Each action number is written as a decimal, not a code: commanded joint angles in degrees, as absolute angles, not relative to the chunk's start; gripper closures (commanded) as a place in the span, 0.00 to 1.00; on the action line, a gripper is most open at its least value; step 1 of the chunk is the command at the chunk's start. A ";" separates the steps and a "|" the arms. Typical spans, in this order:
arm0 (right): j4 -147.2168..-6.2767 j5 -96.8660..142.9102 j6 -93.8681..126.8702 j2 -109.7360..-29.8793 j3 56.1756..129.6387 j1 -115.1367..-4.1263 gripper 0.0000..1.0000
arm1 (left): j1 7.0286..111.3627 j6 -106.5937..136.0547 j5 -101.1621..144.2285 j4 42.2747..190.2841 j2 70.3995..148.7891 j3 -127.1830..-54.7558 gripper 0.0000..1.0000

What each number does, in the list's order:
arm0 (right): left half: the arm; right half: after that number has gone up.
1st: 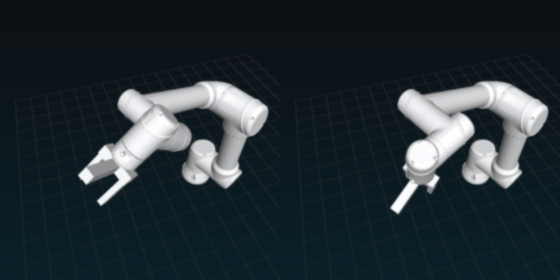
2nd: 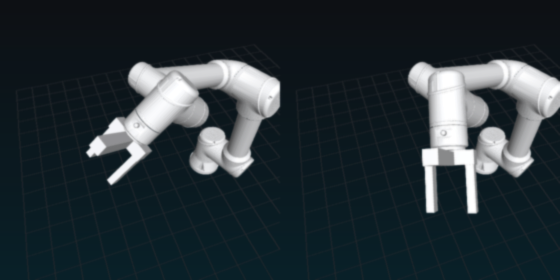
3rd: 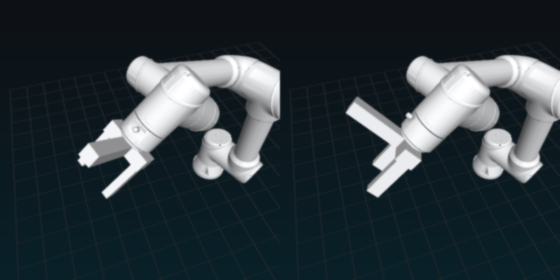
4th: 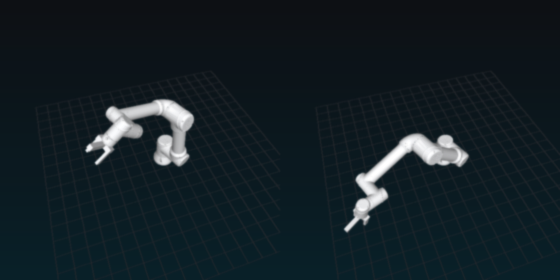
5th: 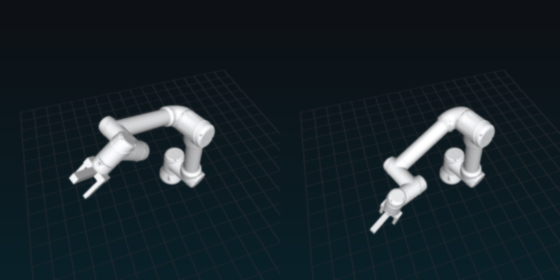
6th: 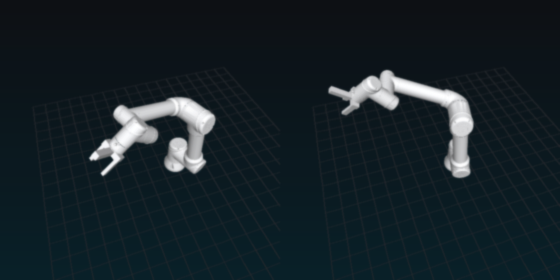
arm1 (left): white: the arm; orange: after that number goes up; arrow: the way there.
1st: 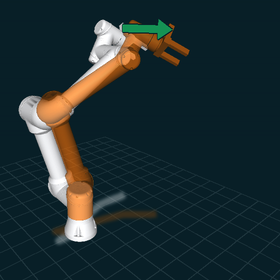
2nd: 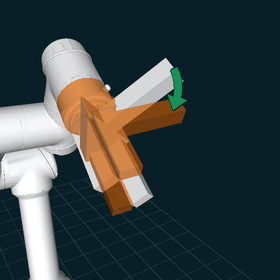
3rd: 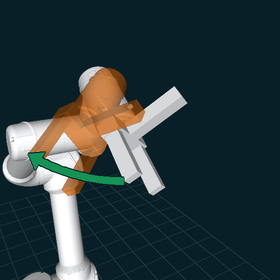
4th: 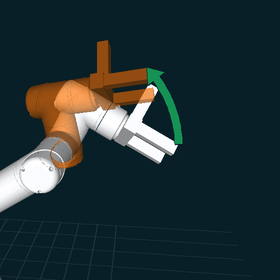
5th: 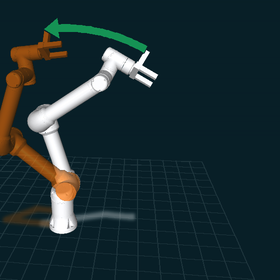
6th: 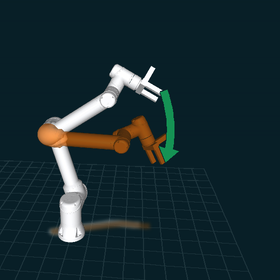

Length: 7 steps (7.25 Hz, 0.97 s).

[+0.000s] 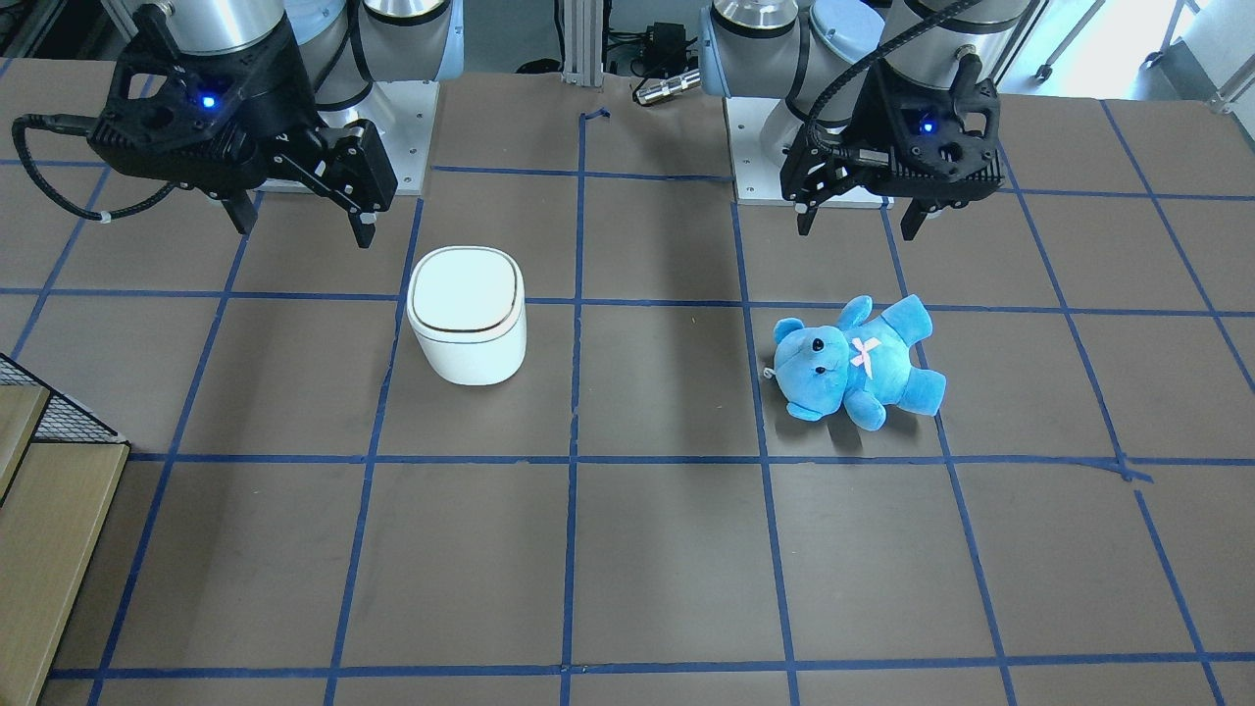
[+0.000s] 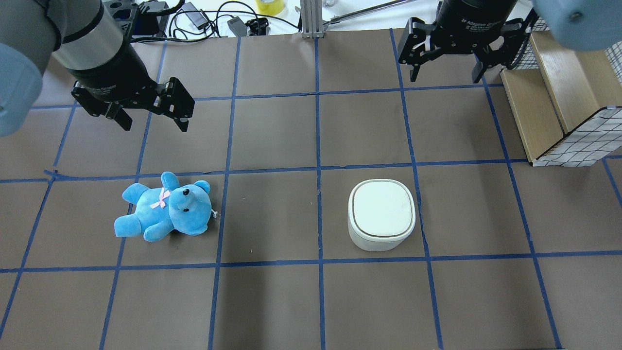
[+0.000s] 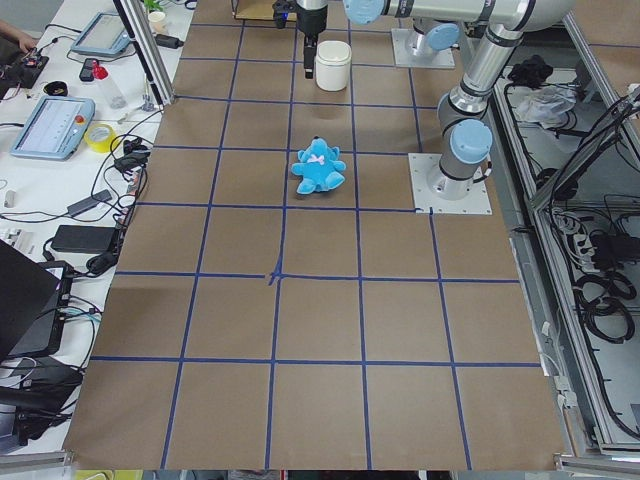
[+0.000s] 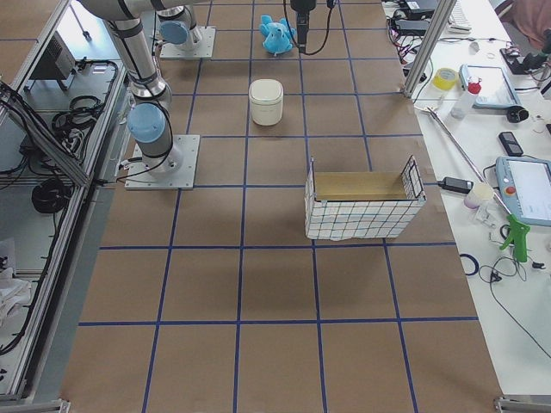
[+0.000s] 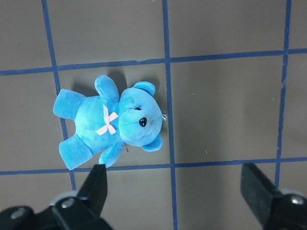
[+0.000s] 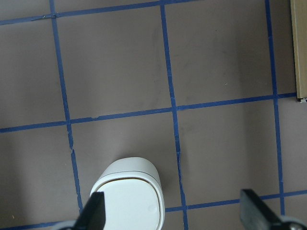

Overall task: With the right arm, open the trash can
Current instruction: 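Move the right gripper toward and above the white trash can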

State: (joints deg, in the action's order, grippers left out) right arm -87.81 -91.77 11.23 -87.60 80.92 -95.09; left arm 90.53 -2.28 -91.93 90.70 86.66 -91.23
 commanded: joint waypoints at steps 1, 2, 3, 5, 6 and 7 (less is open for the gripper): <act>-89.63 -91.76 11.16 -87.63 80.95 -95.27 0.00 | 90.53 -2.20 -91.93 90.70 86.66 -91.23 0.00; -89.82 -91.67 11.08 -87.45 81.03 -95.27 0.00 | 90.53 -2.28 -91.93 90.70 86.66 -91.23 0.00; -90.00 -91.58 10.90 -87.36 81.21 -95.36 0.00 | 90.53 -2.29 -91.93 90.70 86.66 -91.23 0.00; -90.00 -90.28 11.33 -87.19 81.74 -95.54 0.00 | 90.53 -2.28 -91.93 90.70 86.66 -91.23 0.00; -90.44 -90.09 11.51 -87.36 81.65 -95.45 0.41 | 90.53 -2.29 -91.93 90.70 86.66 -91.23 0.00; -90.35 -89.91 13.34 -87.54 81.65 -95.54 0.98 | 90.53 -2.29 -91.93 90.70 86.66 -91.23 0.00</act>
